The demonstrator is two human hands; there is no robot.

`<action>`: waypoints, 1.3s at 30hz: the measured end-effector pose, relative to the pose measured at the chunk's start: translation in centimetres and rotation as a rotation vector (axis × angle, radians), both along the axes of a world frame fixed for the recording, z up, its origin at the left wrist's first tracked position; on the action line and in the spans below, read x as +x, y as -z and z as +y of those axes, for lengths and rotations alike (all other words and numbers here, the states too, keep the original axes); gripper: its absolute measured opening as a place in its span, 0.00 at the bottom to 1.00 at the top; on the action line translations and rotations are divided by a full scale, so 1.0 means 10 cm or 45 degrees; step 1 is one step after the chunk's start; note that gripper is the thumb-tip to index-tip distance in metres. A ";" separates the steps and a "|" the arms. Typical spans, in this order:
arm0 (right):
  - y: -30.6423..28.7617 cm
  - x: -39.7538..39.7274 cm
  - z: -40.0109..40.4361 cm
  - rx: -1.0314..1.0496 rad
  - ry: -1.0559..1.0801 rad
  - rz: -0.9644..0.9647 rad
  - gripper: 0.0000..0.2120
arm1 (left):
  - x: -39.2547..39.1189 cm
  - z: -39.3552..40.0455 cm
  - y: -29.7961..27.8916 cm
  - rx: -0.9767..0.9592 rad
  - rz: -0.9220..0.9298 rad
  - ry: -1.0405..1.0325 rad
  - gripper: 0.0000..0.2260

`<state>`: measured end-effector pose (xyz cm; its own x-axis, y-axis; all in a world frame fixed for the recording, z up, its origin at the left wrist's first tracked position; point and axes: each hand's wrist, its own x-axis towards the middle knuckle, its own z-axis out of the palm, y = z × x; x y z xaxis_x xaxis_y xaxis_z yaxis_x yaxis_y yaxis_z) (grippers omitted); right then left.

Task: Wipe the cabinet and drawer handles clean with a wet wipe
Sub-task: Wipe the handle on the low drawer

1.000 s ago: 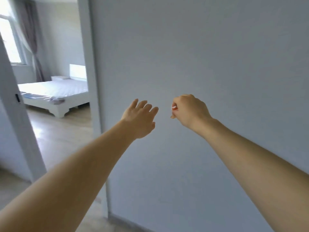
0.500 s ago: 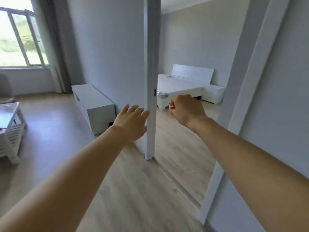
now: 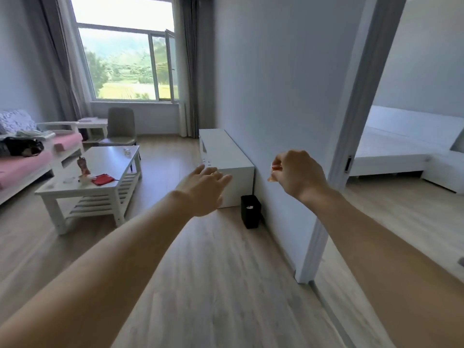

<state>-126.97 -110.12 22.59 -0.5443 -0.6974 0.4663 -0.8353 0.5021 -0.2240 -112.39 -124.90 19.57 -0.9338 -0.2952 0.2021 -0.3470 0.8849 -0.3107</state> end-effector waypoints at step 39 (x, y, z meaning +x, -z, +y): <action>0.92 -5.36 -10.57 0.188 -0.112 -0.337 0.05 | -5.04 -10.22 1.07 0.161 -0.188 -0.057 0.22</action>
